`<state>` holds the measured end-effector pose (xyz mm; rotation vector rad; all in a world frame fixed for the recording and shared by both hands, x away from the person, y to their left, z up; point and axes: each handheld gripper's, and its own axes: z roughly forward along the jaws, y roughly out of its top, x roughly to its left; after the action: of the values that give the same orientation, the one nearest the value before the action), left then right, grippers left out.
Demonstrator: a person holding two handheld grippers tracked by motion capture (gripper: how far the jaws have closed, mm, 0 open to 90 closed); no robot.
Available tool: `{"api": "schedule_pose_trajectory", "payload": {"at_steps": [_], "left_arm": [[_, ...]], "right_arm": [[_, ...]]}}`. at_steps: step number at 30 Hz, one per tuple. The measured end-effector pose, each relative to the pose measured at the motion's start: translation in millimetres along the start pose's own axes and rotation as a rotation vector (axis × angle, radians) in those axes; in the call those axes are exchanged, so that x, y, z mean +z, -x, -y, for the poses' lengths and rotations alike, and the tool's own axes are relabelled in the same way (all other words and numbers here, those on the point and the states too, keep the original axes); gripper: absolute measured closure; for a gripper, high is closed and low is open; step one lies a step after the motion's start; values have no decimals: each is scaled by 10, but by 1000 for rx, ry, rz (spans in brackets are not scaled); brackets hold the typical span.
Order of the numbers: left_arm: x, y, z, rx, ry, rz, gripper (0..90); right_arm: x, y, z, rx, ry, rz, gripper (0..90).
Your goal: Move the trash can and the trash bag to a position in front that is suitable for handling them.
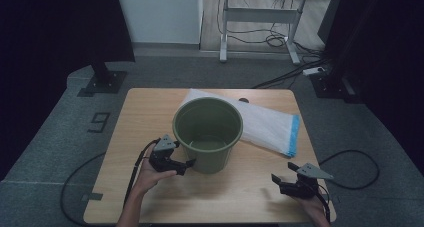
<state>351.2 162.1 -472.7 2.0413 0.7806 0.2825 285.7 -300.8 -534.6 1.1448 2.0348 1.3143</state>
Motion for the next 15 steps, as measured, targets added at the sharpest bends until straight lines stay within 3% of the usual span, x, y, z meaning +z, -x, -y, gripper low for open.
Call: {"api": "schedule_pose_trajectory", "payload": {"at_steps": [11,15], "left_arm": [[136,-23,-143,2,-25,-10,64],[62,15,-138,-14,-9,-52,91]], "right_arm": [[-4,1,24,-3,-16,3,147],[-7,14,39,0,-22,8,147]]}}
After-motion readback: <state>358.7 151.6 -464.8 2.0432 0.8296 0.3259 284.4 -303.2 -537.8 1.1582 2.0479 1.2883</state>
